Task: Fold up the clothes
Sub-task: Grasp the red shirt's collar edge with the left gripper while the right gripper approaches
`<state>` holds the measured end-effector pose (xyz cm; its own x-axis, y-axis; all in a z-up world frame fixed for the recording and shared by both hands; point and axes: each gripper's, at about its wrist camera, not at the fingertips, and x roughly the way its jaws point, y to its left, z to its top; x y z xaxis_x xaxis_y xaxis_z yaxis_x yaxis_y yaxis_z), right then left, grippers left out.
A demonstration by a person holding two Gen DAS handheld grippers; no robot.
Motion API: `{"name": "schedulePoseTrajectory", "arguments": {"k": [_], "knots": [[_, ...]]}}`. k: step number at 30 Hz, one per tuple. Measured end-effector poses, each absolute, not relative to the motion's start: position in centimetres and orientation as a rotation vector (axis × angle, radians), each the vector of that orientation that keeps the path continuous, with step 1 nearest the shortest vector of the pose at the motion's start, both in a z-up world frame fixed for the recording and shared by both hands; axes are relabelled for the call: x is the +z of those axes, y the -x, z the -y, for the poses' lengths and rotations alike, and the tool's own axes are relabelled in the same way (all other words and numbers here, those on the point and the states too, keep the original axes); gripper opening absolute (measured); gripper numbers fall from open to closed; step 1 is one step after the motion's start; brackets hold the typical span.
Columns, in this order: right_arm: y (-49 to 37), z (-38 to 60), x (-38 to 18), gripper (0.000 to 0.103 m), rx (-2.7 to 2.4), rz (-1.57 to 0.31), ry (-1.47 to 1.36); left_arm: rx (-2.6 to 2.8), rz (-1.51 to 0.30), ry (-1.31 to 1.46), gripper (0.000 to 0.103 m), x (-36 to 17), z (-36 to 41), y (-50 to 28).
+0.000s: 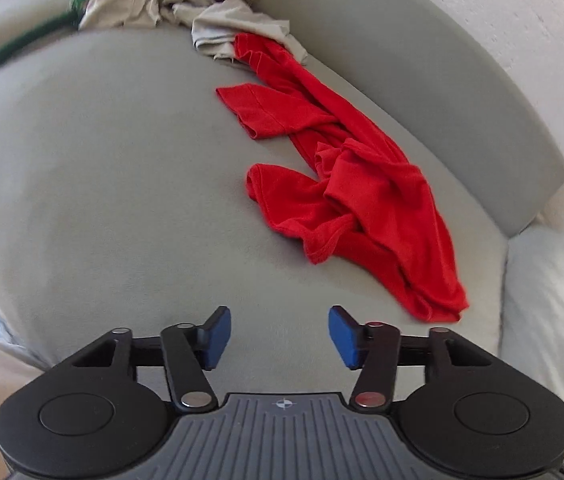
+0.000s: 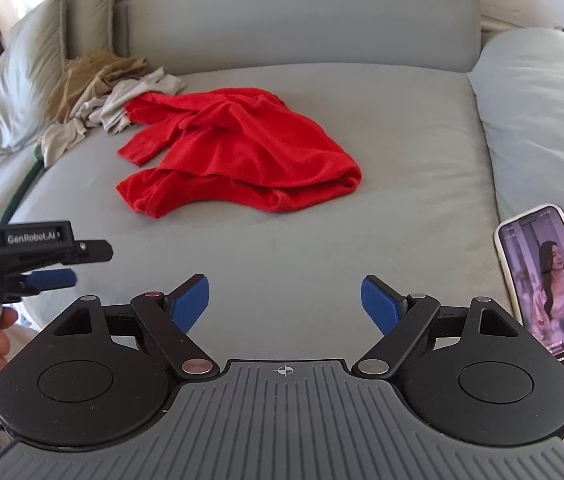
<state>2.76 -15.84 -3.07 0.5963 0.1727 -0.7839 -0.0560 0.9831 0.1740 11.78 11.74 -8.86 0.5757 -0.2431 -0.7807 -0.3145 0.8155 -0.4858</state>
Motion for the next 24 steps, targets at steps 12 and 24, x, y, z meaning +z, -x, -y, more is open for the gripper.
{"name": "schedulePoseTrajectory", "arguments": {"k": [12, 24], "knots": [[-5.4, 16.0, -5.2, 0.085, 0.116, -0.948, -0.157, 0.075, -0.885, 0.974, 0.035, -13.5, -15.7, -18.7], [-6.0, 16.1, -6.2, 0.085, 0.110, -0.983, -0.162, 0.055, -0.867, 1.042, 0.011, -14.9, -16.7, -19.7]]}}
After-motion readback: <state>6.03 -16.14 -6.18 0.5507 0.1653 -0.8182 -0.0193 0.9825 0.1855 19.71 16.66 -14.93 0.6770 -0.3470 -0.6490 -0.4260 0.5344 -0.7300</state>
